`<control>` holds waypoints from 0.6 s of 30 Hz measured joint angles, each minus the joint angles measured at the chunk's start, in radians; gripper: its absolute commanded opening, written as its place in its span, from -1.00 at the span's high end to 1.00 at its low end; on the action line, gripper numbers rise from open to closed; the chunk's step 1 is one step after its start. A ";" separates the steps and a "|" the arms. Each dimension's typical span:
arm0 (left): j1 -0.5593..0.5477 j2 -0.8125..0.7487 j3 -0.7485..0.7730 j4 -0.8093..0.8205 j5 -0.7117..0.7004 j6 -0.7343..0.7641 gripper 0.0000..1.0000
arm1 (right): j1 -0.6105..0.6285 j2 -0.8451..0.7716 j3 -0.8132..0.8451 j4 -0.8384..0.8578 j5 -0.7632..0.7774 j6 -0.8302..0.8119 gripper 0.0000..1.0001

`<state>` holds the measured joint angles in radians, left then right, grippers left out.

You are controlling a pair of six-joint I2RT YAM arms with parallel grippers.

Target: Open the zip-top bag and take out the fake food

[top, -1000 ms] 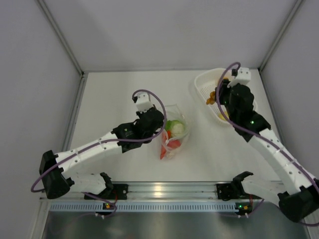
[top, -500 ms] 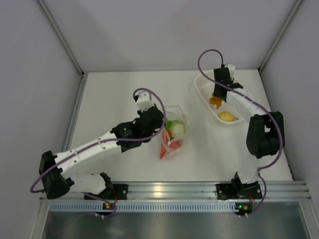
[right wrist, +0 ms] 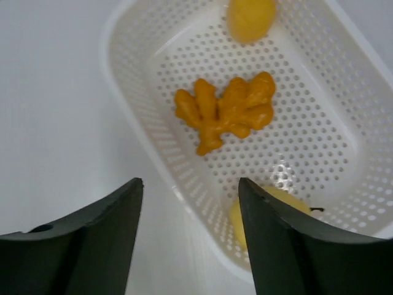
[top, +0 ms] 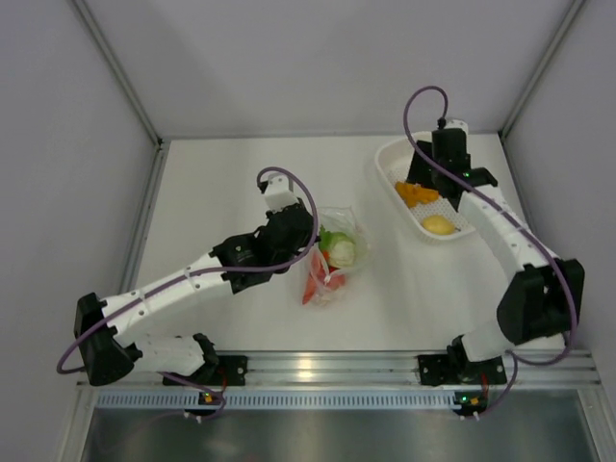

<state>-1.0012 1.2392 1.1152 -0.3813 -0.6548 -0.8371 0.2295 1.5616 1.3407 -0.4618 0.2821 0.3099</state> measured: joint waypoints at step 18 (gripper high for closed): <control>0.000 0.018 0.020 -0.005 0.010 -0.027 1.00 | 0.533 -0.426 -0.346 0.187 -0.296 0.287 0.32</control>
<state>-1.0012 1.2575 1.1355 -0.3862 -0.6449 -0.8646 0.7628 1.1351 0.9943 -0.2752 -0.0135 0.5968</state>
